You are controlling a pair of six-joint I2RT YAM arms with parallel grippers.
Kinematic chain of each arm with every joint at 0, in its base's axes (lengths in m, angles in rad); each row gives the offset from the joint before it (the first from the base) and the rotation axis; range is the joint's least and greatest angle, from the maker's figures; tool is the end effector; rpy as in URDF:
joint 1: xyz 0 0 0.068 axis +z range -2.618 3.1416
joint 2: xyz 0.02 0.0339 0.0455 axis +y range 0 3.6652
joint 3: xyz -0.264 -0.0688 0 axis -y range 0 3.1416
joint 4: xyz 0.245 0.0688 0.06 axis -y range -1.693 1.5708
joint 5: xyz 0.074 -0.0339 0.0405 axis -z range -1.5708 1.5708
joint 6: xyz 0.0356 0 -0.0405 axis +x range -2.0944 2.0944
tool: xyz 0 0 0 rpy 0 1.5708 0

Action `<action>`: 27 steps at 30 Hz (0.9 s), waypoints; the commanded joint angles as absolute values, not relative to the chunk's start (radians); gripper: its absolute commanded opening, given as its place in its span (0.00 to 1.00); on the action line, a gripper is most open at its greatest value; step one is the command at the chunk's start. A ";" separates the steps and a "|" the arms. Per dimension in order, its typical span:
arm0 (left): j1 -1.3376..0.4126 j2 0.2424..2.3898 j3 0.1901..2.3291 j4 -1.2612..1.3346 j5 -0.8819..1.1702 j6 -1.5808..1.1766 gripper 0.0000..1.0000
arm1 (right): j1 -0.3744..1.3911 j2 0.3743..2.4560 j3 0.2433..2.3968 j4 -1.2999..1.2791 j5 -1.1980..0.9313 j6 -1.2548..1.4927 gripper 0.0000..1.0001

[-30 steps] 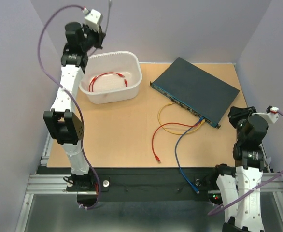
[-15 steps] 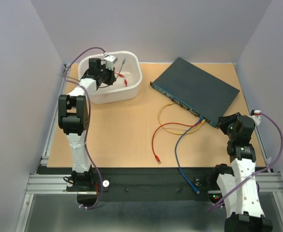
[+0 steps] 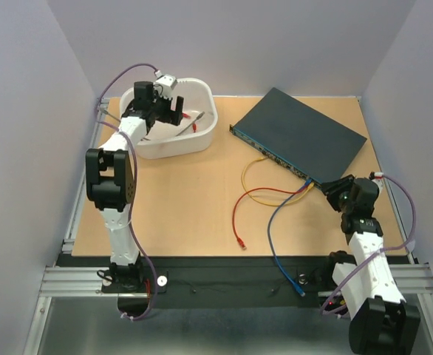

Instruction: Pull the plug from the switch port

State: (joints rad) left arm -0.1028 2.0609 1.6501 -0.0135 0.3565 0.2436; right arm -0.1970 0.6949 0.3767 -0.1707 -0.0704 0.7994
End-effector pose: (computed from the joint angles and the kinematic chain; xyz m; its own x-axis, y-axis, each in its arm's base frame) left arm 0.4868 -0.0627 0.2594 -0.2979 0.2580 -0.9191 0.4991 0.8628 0.0804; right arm 0.1627 -0.0299 0.2114 -0.2248 0.7741 -0.5918 0.4239 0.6245 0.6560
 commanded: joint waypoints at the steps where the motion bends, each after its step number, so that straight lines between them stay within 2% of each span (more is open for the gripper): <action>1: -0.147 1.829 1.704 0.019 0.238 0.215 0.99 | -0.204 0.809 0.364 -0.008 -0.169 0.833 0.45; 4: -0.247 1.787 1.747 -0.065 0.192 0.279 0.99 | -0.204 0.883 0.386 0.070 -0.178 0.818 0.45; 7: -0.377 1.830 1.836 -0.184 0.250 0.340 0.99 | -0.204 0.957 0.405 0.116 -0.175 0.815 0.45; 14: -0.639 2.145 2.044 -0.239 0.258 0.391 0.99 | -0.204 1.107 0.402 0.236 -0.227 0.824 0.45; 18: -0.727 2.266 2.201 -0.256 0.233 0.448 0.99 | -0.204 1.140 0.426 0.242 -0.229 0.816 0.44; 27: -0.788 2.414 2.322 -0.134 0.236 0.437 0.99 | -0.202 1.176 0.403 0.302 -0.258 0.838 0.41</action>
State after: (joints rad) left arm -0.7856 2.4645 2.1887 -0.2508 0.2481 0.4297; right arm -0.1970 1.1587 0.3851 0.2161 -0.2329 0.8288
